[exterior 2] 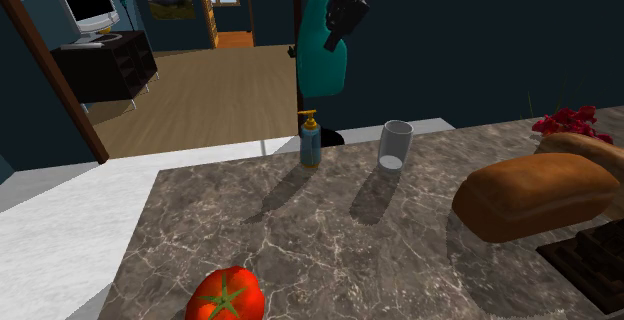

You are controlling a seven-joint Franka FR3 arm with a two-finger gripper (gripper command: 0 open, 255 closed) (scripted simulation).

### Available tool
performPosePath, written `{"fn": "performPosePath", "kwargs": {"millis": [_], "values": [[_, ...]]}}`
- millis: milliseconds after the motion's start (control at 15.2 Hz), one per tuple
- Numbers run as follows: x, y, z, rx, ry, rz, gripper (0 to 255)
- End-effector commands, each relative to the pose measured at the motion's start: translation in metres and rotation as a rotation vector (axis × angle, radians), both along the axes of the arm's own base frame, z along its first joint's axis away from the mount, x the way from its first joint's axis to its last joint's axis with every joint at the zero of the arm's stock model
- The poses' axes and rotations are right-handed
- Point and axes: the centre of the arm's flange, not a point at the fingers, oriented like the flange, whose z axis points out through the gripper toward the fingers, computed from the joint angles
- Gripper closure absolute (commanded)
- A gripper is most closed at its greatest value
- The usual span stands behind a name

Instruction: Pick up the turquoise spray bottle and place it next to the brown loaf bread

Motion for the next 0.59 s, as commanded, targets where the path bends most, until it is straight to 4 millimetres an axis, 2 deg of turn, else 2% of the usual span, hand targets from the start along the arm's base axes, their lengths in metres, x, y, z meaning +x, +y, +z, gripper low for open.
{"fn": "performPosePath", "kwargs": {"millis": [0,528], "values": [[0.000,0.000,0.012,0.000,0.000,0.000,255],[0.000,0.000,0.054,0.000,0.000,0.000,255]]}}
